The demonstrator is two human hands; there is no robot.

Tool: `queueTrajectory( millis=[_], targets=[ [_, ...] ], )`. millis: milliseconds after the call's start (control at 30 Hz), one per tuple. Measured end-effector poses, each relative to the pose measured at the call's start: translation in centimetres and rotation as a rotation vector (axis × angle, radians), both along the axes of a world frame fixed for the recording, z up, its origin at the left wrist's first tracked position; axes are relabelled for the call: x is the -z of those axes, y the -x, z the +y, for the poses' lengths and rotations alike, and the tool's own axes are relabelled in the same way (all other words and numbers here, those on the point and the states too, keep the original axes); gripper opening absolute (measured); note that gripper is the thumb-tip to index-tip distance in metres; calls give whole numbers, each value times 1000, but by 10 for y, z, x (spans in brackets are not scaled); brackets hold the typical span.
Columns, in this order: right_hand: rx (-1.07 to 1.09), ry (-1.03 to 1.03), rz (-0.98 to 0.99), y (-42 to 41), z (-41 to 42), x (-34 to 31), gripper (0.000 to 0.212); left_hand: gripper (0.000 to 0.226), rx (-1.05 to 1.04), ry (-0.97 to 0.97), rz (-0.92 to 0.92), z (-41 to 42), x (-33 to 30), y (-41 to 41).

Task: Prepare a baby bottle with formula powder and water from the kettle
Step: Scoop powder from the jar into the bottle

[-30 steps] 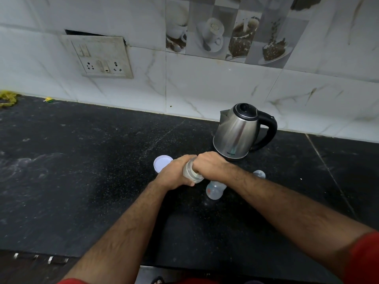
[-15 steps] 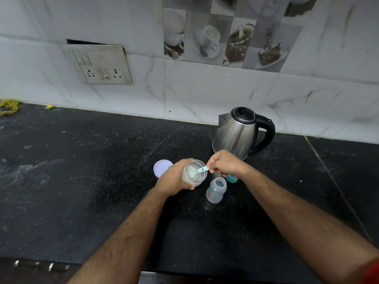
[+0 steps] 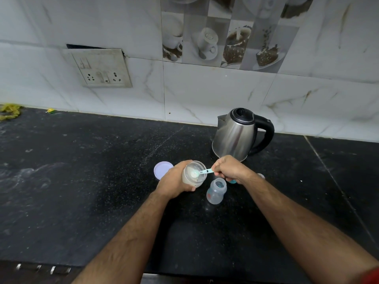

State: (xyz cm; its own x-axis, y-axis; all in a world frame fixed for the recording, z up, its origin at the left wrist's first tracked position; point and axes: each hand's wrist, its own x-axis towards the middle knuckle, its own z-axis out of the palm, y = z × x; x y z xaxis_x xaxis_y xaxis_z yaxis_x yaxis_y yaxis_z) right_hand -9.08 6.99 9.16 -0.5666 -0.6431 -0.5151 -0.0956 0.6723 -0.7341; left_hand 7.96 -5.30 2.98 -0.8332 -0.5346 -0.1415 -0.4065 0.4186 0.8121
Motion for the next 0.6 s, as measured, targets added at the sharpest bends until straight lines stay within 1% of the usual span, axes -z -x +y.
queueTrajectory(
  millis=[367,600],
  targets=[
    [35,13,55,-3,0,5,14,91,-24,-14,11,0,2,-2],
    [94,97,10,-5,3,-1,14,80,-59,-89,85,-2,6,-5]
  ],
)
